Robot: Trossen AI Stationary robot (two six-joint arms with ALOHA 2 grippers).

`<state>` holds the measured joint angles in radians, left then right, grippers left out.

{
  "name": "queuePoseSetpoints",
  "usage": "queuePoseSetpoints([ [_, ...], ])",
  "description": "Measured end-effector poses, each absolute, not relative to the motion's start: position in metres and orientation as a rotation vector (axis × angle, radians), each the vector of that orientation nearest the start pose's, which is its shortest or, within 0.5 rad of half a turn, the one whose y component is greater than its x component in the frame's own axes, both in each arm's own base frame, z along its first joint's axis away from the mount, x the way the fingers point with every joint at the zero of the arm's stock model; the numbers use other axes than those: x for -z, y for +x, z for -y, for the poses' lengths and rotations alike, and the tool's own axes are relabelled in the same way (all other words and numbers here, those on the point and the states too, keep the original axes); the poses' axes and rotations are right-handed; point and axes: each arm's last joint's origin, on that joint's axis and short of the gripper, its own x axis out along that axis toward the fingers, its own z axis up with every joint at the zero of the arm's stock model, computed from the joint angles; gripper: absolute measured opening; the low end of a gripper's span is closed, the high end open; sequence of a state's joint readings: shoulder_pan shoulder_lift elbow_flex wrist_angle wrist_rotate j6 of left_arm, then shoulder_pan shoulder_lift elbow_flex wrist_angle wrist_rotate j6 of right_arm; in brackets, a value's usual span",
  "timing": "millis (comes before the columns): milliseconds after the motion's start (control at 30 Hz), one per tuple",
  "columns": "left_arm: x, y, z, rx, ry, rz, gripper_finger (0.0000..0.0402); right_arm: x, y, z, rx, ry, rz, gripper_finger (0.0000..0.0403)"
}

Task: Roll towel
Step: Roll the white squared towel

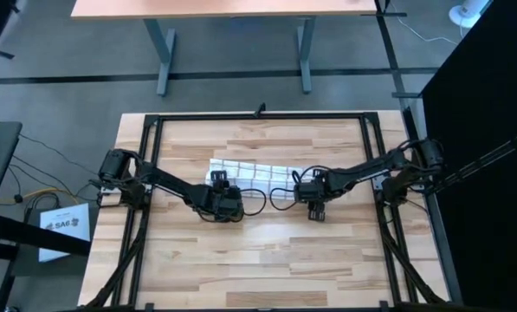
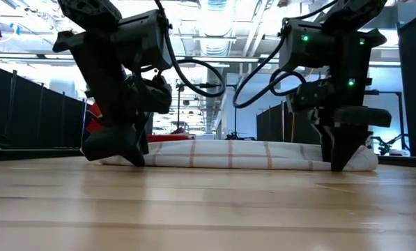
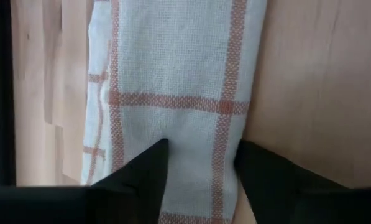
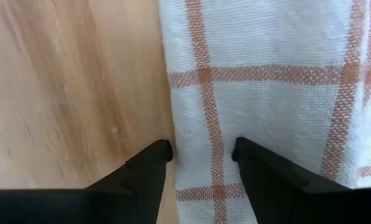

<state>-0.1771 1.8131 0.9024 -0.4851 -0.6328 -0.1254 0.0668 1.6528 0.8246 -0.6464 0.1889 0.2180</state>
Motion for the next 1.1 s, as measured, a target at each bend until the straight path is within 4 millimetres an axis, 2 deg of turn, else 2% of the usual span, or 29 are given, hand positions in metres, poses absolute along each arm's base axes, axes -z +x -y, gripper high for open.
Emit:
queuePoseSetpoints([
  [100, -0.112, 0.294, 0.038, -0.448, 0.432, -1.26, 0.0084, -0.131, 0.261, -0.011, 0.274, 0.01, -1.432, 0.0108],
  [167, -0.112, 0.295, 0.041, -0.432, 0.421, -1.25, 0.0028, -0.13, 0.262, -0.01, 0.279, 0.013, -1.422, 0.0056],
  [233, -0.112, 0.296, 0.042, -0.434, 0.4, -1.232, 0.0011, -0.13, 0.263, -0.01, 0.285, 0.011, -1.411, 0.0017],
  [333, -0.113, 0.295, 0.044, -0.442, 0.39, -1.24, 0.0003, -0.13, 0.263, -0.011, 0.312, 0.036, -1.405, 0.001],
  [500, -0.127, 0.289, 0.049, -0.395, 0.329, -1.278, 0.0001, -0.132, 0.263, -0.017, 0.293, 0.058, -1.394, 0.0008],
  [900, -0.187, 0.266, 0.051, -0.251, -0.007, -1.219, 0.0, -0.152, 0.254, -0.056, 0.092, 0.298, -1.364, 0.0006],
  [1000, -0.196, 0.264, 0.047, -0.215, -0.056, -1.199, 0.0, -0.161, 0.25, -0.058, 0.059, 0.348, -1.357, 0.0006],
  [1100, -0.199, 0.263, 0.041, -0.177, -0.076, -1.208, 0.0, -0.173, 0.246, -0.051, 0.053, 0.394, -1.334, 0.0006],
])
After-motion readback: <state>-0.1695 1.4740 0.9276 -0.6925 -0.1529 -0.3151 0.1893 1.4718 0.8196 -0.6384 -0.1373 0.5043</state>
